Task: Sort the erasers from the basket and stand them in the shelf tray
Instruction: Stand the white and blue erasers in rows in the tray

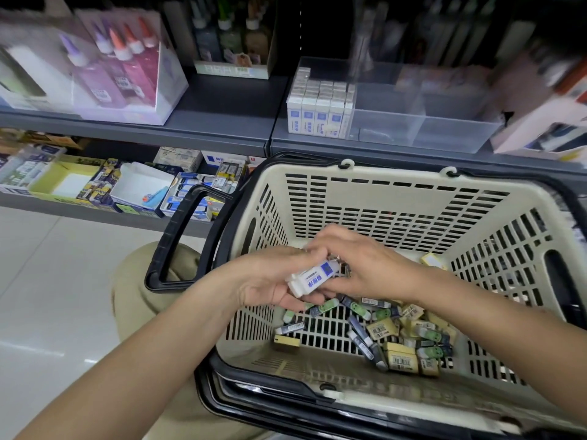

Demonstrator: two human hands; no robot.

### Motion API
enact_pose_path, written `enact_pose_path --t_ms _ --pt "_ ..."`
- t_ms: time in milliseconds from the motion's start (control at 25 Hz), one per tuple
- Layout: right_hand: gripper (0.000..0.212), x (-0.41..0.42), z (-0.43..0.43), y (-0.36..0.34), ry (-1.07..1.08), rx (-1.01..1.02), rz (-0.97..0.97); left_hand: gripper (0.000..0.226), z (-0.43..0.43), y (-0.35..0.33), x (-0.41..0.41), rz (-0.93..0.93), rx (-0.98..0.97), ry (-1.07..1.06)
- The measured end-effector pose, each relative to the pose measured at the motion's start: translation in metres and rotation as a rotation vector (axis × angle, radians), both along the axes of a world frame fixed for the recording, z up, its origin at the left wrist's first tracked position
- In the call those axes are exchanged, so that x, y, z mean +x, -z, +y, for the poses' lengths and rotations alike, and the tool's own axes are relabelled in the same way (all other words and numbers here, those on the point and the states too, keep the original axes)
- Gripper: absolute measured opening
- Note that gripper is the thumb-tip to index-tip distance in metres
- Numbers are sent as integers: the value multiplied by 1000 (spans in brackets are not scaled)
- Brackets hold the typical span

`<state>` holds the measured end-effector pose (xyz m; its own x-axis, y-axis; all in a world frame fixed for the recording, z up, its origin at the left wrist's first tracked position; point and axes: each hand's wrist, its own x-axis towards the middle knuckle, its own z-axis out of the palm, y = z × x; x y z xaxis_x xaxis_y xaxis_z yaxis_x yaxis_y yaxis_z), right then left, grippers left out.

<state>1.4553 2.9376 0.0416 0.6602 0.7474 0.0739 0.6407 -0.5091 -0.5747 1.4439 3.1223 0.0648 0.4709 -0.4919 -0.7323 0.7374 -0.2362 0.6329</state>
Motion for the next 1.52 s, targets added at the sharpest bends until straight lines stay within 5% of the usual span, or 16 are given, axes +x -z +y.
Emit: enact_pose_path --t_ms 200,320,480,680,960,1160,1240,1400,1520 --pt "46 4 -4 27 284 163 282 17 11 5 -12 -175 -16 -189" --pt "26 -1 13 75 154 -163 320 12 17 6 -14 -247 -1 -371" --pt "29 -22 47 136 -68 -596 233 5 17 7 -11 -313 27 -426" --pt "17 -19 41 148 -32 -596 147 12 16 8 -9 -323 73 -454" --pt "17 5 -75 91 321 -547 273 15 14 10 -12 -394 155 -348" --pt "24 -26 -104 87 426 -1021 371 17 -11 5 -8 -414 122 -246" --pt "18 -29 -96 91 414 -912 449 15 -25 2 -1 -436 108 -237" --pt "45 -27 -88 97 371 -393 698 15 -46 0 18 -446 107 -200" --pt "43 -7 -107 98 707 -420 451 17 -60 5 34 -457 135 -140"
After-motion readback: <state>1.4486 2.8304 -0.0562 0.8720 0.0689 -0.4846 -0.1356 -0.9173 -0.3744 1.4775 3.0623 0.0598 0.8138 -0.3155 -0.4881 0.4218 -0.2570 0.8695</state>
